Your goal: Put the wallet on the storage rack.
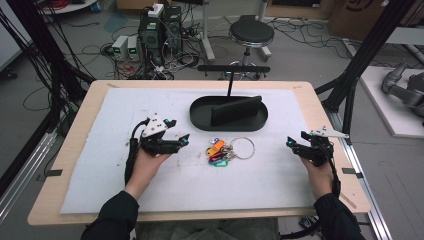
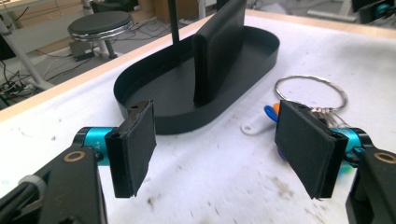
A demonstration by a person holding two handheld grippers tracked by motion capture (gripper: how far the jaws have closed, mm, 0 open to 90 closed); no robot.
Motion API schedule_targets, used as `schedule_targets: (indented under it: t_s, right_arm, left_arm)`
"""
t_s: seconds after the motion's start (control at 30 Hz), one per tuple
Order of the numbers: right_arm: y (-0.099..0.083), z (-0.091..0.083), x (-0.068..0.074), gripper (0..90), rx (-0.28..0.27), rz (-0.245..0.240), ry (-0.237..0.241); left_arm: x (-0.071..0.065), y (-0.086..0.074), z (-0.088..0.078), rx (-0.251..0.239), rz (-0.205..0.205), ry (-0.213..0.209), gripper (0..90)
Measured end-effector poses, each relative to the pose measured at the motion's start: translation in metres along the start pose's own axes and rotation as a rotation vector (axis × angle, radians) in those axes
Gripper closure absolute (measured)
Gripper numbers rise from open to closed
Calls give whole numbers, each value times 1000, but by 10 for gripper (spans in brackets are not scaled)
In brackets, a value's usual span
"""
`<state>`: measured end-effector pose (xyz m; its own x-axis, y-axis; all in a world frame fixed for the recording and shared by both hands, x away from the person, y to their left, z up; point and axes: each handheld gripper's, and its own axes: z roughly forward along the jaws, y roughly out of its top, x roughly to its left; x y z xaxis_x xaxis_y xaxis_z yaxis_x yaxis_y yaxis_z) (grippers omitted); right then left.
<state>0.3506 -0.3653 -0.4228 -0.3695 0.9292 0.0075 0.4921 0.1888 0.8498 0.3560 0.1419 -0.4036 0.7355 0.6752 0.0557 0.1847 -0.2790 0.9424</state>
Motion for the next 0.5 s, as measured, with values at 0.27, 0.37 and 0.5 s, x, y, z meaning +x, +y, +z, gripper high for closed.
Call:
schedule_targets:
  t_s: [0.27,0.37,0.5]
  right_arm:
    - [-1,0,1,359,6,-2,-6]
    - [-1,-2,1,359,0,-7,-7]
    - [-1,-3,0,358,-6,-8,-2]
  left_arm:
    - [2,-22,-31,-1,-57,-21,261]
    - [4,-30,-42,-15,-74,-4,257]
    - [6,-37,-51,-9,-73,44,257]
